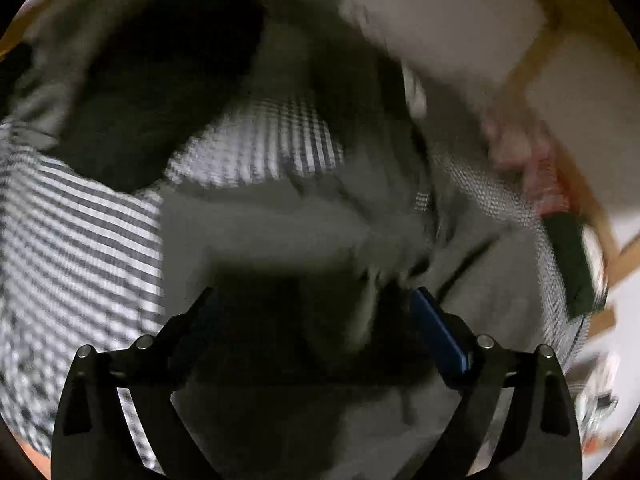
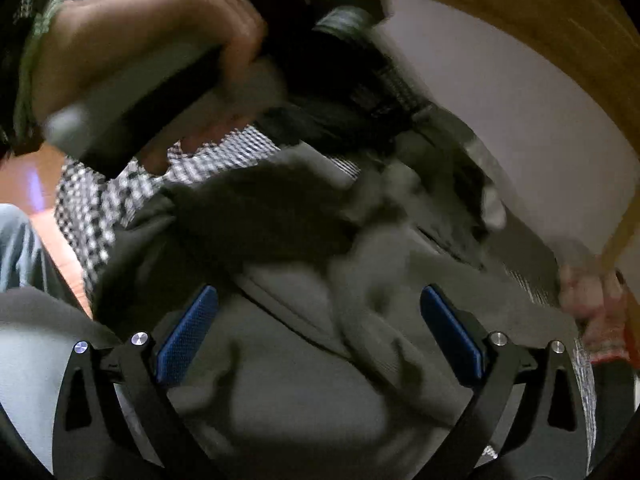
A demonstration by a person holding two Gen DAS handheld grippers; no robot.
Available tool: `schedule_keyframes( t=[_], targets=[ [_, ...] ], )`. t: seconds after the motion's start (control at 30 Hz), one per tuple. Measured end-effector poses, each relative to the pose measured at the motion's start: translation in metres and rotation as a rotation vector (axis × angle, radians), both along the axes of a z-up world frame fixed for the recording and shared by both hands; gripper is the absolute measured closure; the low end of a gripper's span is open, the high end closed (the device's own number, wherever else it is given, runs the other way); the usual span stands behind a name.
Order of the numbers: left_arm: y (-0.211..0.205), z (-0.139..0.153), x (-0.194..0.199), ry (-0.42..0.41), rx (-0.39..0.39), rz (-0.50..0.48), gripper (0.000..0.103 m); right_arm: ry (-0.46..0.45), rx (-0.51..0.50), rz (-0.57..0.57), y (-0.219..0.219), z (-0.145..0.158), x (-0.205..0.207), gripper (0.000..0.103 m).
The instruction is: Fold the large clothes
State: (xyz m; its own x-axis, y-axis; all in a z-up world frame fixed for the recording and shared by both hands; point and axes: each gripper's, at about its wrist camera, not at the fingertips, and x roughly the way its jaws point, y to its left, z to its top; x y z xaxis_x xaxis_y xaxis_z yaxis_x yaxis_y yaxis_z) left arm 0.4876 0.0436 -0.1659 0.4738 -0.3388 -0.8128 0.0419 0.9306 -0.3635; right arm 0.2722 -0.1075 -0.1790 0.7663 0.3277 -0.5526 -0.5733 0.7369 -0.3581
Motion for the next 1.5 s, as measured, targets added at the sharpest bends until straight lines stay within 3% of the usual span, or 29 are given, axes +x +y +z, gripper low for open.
schedule_keyframes(
  t=[0.1, 0.13, 0.17, 0.2, 0.23, 0.3, 0.37, 0.47, 0.6, 0.63, 0.7, 0.77, 0.87, 0.93, 1.0, 1.07, 1.13, 1.17, 1.2, 1.3, 1.4, 1.43, 1.47, 1.5],
  targets=[
    [-0.013, -0.03, 0.022, 0.056, -0.057, -0.049, 0.011, 0.071, 0.009, -0.124, -0.037, -0.003, 0.019, 0.003],
    [-0.017, -0.034, 0.026, 0.052, -0.08, -0.048, 0.023, 0.104, 0.03, -0.182, -0.057, -0.005, 0.027, 0.003],
    [-0.017, -0.035, 0.027, 0.046, -0.086, -0.041, 0.051, 0.13, 0.048, -0.227, -0.07, -0.007, 0.034, 0.003],
    [-0.016, -0.035, 0.028, 0.048, -0.1, -0.025, 0.062, 0.167, 0.088, -0.283, -0.088, -0.009, 0.043, 0.003],
    [-0.009, -0.033, 0.027, 0.034, -0.162, 0.002, 0.073, 0.186, 0.122, -0.308, -0.098, -0.01, 0.047, 0.003],
    [0.004, -0.028, 0.016, -0.005, -0.25, 0.022, 0.078, 0.229, 0.214, -0.313, -0.118, -0.008, 0.054, 0.005],
    [0.016, -0.011, 0.007, -0.085, -0.303, 0.029, 0.079, 0.221, 0.244, -0.259, -0.119, -0.003, 0.05, 0.005],
    [0.022, 0.022, -0.007, -0.205, -0.313, -0.015, 0.079, 0.16, 0.265, -0.123, -0.098, 0.005, 0.039, 0.006],
    [0.023, 0.024, -0.022, -0.213, -0.26, -0.024, 0.079, 0.165, 0.199, 0.02, -0.043, -0.006, 0.038, 0.008],
    [0.026, 0.014, -0.027, -0.184, -0.233, -0.004, 0.076, 0.161, 0.126, 0.056, -0.022, -0.014, 0.037, 0.027],
    [0.038, -0.003, -0.038, -0.141, -0.194, 0.069, 0.067, 0.147, -0.022, 0.108, 0.009, -0.033, 0.022, 0.043],
    [0.063, -0.02, -0.055, -0.117, -0.218, 0.179, 0.049, 0.098, -0.076, 0.17, 0.021, -0.039, 0.0, 0.043],
    [0.097, -0.016, -0.081, -0.147, -0.301, 0.312, 0.045, 0.054, -0.145, 0.229, 0.026, -0.048, -0.028, 0.039],
    [0.1, -0.001, -0.086, -0.171, -0.323, 0.315, 0.033, 0.063, -0.148, 0.26, 0.026, -0.049, -0.037, 0.028],
    [0.085, 0.019, -0.081, -0.159, -0.321, 0.23, 0.027, 0.084, -0.134, 0.285, 0.027, -0.047, -0.037, 0.017],
    [0.055, 0.033, -0.072, -0.144, -0.275, 0.126, 0.008, 0.091, -0.113, 0.302, 0.028, -0.043, -0.035, 0.017],
    [0.028, 0.029, -0.063, -0.103, -0.154, 0.049, 0.008, 0.104, -0.088, 0.297, 0.031, -0.037, -0.03, 0.014],
    [0.014, 0.017, -0.053, -0.059, -0.053, 0.041, 0.008, 0.129, -0.051, 0.289, 0.028, -0.032, -0.027, 0.012],
    [0.008, 0.005, -0.046, -0.025, -0.004, 0.05, 0.008, 0.155, 0.001, 0.28, 0.022, -0.026, -0.022, 0.011],
    [0.003, -0.03, -0.036, 0.032, 0.047, 0.067, 0.008, 0.185, 0.108, 0.209, -0.008, -0.008, -0.01, 0.011],
    [-0.014, -0.043, -0.041, -0.025, 0.215, 0.041, 0.008, 0.141, 0.227, -0.023, -0.067, 0.012, 0.022, 0.004],
    [-0.023, -0.046, -0.043, -0.037, 0.294, 0.025, 0.006, 0.131, 0.261, -0.162, -0.095, 0.016, 0.043, 0.004],
    [-0.034, -0.049, -0.046, -0.062, 0.376, 0.02, 0.006, 0.141, 0.252, -0.293, -0.116, 0.014, 0.064, 0.004],
    [-0.035, -0.049, -0.048, -0.085, 0.396, 0.033, 0.005, 0.166, 0.227, -0.378, -0.129, 0.009, 0.08, 0.004]
  ],
)
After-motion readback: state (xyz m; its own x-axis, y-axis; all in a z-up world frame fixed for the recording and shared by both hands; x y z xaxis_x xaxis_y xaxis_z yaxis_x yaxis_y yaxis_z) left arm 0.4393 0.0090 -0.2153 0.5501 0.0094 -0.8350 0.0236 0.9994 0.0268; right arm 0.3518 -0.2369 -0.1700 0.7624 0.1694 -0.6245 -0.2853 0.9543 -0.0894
